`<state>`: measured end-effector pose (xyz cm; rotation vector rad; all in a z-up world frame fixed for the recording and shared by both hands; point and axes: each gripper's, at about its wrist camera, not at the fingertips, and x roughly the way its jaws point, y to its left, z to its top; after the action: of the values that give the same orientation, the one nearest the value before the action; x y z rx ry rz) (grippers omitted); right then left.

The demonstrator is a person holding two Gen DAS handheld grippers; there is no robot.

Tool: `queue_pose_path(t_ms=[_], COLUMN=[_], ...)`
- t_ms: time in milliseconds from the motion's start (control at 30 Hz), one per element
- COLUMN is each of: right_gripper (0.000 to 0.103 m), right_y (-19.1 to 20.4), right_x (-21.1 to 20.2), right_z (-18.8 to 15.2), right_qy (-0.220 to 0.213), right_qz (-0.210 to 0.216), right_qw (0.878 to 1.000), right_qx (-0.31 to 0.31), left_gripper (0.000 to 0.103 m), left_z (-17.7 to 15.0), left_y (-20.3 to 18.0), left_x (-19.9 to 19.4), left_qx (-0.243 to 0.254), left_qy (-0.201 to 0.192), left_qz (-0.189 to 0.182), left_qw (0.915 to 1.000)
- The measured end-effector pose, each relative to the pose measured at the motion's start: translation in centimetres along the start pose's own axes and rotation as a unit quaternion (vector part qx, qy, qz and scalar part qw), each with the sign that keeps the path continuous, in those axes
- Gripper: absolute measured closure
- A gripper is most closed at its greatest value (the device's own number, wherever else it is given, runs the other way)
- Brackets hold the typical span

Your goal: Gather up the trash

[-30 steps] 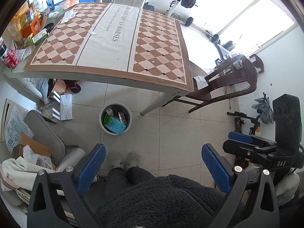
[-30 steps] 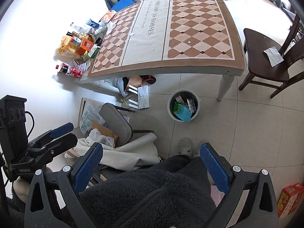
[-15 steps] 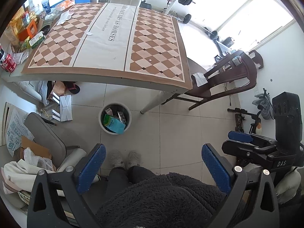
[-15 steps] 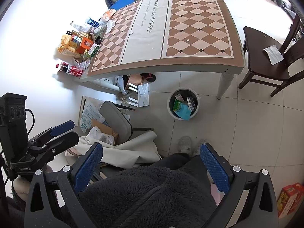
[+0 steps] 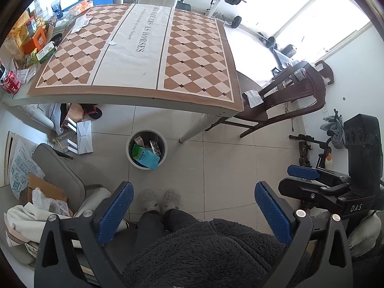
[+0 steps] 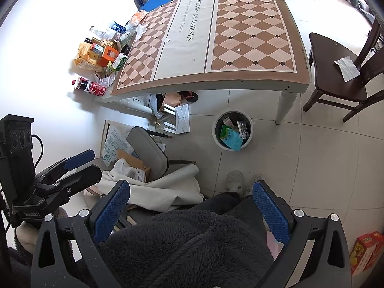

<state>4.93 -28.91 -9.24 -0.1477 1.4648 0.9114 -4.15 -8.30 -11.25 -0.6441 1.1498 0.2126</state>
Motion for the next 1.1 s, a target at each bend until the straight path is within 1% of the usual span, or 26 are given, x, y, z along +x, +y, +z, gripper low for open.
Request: queue_pose_path(t_ms=[667, 1100], right_gripper=[0.0, 0.0], right_y=[0.3, 1.3], right_x=[0.1, 0.3], right_z=[-0.2, -0.5], right_qy=[-0.001, -0.002], right_qz=[0.0, 0.0], right_qw=[1.0, 1.0], right_qx=[0.002, 0.003], left_gripper=[0.0, 0.0], left_z=[-0.1, 0.2], left_y=[0.4, 0.6], left_x=[-0.2, -0.5], left_qx=[0.002, 0.001], left_qy=[-0.001, -0.002], left_qz=[-0.006, -0.007], left_qw=[1.0, 1.0])
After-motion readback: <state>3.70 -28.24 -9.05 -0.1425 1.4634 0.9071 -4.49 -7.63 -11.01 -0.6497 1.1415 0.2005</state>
